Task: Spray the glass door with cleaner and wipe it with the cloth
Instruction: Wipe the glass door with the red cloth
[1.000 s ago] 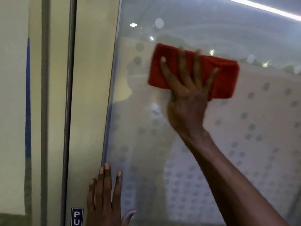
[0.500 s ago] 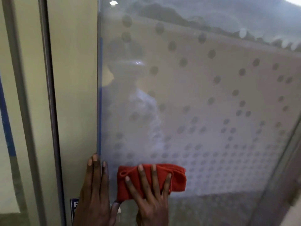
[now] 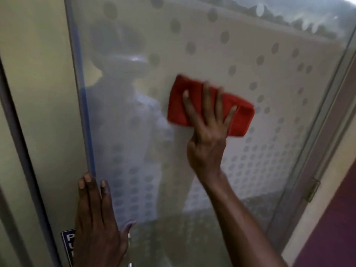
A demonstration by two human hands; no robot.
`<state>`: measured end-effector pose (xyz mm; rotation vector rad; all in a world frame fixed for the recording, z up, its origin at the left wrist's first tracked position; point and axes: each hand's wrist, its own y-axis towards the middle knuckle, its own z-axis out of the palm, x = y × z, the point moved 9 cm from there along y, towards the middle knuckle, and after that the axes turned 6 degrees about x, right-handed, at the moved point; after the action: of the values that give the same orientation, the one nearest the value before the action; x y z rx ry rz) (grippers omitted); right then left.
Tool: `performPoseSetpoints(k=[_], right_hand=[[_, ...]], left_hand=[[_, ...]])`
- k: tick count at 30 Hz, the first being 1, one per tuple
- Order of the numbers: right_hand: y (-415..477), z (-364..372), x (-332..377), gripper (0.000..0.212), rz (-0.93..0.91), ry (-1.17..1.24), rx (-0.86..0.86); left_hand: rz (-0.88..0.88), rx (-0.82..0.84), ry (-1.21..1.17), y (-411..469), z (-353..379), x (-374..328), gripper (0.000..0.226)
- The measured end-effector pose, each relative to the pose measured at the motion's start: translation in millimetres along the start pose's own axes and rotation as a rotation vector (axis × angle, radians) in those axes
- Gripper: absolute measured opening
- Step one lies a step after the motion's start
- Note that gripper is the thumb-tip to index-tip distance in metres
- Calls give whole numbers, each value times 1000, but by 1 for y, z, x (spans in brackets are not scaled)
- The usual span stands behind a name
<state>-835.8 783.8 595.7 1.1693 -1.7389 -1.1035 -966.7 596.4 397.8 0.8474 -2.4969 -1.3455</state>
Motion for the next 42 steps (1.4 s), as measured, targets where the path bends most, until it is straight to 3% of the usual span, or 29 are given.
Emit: performPoseSetpoints(k=[3, 7, 12, 15, 20, 23, 27, 32, 36, 39, 42], right_hand=[[23, -13, -7, 94, -47, 2, -27], [-51, 12, -24, 81, -34, -42, 5], [-231, 80, -52, 100, 62, -117, 293], [-273, 94, -59, 109, 76, -157, 402], [-184, 52, -79, 105, 145, 27, 190], [-74, -4, -106, 93, 66, 40, -8], [40, -61, -138, 93, -1, 29, -113], [15, -58, -151, 88, -17, -16, -151], [-101, -21, -185, 96, 237, 67, -175], [-200, 11, -196, 82, 509, 150, -180], [-264, 37, -188, 85, 773, 257, -262]], left_hand=[[-14, 24, 24, -2, 6, -14, 132], [45, 71, 40, -2, 28, -31, 130], [17, 75, 99, -2, 35, -34, 125], [4, 88, 120, -2, 35, -40, 124], [-17, 88, 96, -2, 35, -48, 122], [-28, 95, 80, -3, 37, -48, 122], [-37, 73, 71, -3, 36, -49, 121], [-24, 24, 82, -2, 35, -46, 119], [7, 28, 77, -2, 37, -44, 119], [-8, 40, 51, -2, 36, -43, 120], [2, 53, 38, -1, 34, -44, 121]])
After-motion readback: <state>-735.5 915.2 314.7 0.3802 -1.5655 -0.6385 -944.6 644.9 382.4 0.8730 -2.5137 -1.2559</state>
